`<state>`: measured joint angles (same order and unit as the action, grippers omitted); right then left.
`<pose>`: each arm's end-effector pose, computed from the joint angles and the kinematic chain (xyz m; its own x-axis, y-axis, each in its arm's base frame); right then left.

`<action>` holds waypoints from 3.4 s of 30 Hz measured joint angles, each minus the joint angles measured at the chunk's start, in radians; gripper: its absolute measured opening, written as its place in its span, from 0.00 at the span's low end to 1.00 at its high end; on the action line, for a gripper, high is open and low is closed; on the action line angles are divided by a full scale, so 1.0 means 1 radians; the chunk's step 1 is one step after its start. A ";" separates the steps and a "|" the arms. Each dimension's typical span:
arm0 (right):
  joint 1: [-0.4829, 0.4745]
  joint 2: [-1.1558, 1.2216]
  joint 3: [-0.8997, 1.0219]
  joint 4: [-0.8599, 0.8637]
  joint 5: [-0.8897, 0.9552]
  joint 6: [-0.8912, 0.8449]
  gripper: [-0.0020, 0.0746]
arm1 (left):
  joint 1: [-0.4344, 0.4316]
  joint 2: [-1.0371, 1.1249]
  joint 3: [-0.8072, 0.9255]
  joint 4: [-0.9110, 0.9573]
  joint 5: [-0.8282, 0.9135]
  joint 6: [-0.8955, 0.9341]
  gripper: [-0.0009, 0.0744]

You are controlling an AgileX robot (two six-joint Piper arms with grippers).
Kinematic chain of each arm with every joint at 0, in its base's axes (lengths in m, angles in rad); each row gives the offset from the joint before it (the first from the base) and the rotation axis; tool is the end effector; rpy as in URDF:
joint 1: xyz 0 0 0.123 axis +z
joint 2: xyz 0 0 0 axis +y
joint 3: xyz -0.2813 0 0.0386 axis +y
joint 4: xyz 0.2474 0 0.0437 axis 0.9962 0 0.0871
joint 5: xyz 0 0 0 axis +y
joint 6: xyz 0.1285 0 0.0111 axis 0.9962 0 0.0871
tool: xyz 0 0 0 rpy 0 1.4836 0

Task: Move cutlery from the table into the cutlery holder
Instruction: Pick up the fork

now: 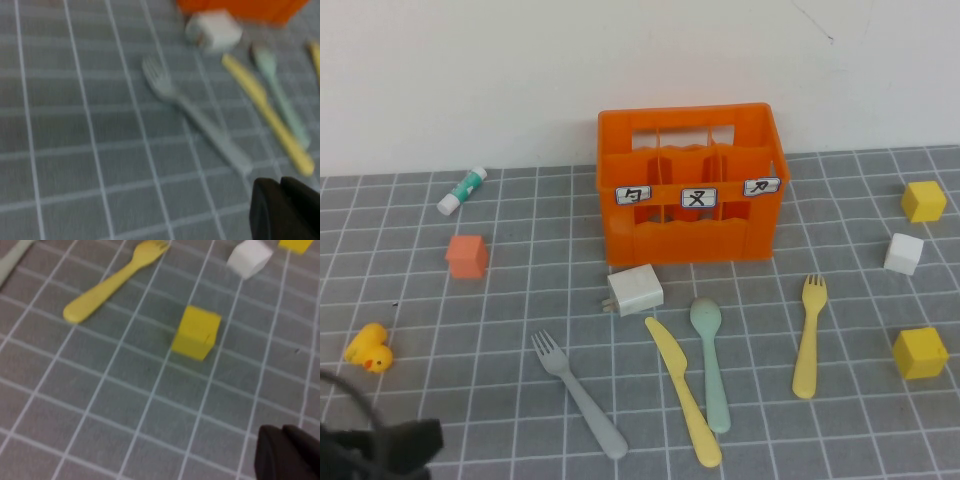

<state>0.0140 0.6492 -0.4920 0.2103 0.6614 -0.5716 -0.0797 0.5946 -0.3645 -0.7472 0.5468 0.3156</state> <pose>0.1462 0.0186 0.2437 -0.5631 -0.3984 -0.7240 -0.3611 0.9067 -0.2181 0.1373 -0.0568 0.2342 -0.6280 -0.2750 -0.7280 0.1650 0.8672 -0.4699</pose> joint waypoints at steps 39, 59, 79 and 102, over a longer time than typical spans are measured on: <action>0.000 0.153 0.000 0.103 0.138 0.000 0.02 | -0.545 0.975 -0.580 0.777 0.139 -0.896 0.09; 0.000 0.153 0.000 0.111 0.135 -0.015 0.02 | -0.528 1.243 -0.815 0.841 0.272 -0.909 0.56; 0.000 0.153 0.040 0.141 0.117 -0.032 0.02 | -0.527 1.252 -0.821 0.927 0.331 -0.932 0.42; 0.000 0.153 0.040 0.160 0.112 -0.049 0.02 | -0.527 1.278 -0.821 0.949 0.411 -1.007 0.39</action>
<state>0.0140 0.8017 -0.4516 0.3700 0.7730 -0.6204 -0.6063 1.8722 -1.1858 0.2018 0.9576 -0.6915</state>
